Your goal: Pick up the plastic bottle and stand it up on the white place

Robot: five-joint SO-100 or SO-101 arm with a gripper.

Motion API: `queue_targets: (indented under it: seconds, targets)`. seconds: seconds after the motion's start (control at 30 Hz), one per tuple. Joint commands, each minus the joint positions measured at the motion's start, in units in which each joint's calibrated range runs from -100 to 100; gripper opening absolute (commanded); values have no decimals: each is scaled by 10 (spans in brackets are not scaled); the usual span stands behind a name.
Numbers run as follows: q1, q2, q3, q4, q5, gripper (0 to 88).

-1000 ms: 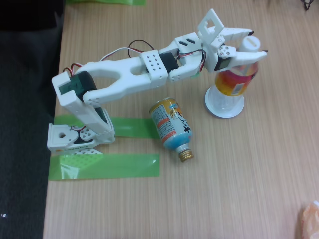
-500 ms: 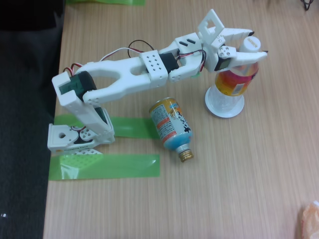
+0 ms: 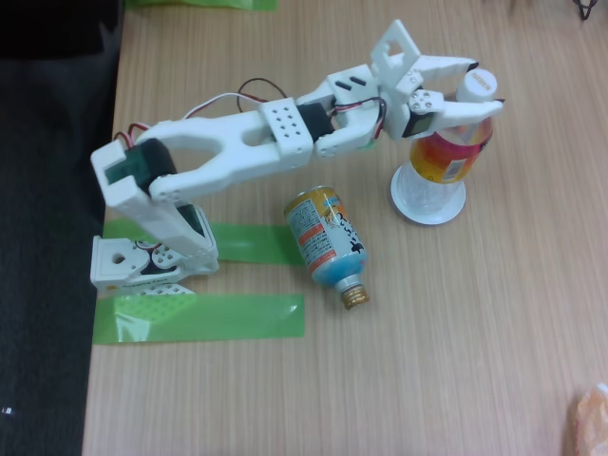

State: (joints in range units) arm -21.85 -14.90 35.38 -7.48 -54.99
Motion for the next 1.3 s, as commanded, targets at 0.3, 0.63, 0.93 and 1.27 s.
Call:
queue_targets:
  seconds: [0.3,0.63,0.93,1.27]
  targets:
    - [-1,-126,108,-4,3,243]
    - [5,-203,178,-4,3,243]
    - [33,-351,260,-4,3,243]
    - [97,-545,329,0,222,243]
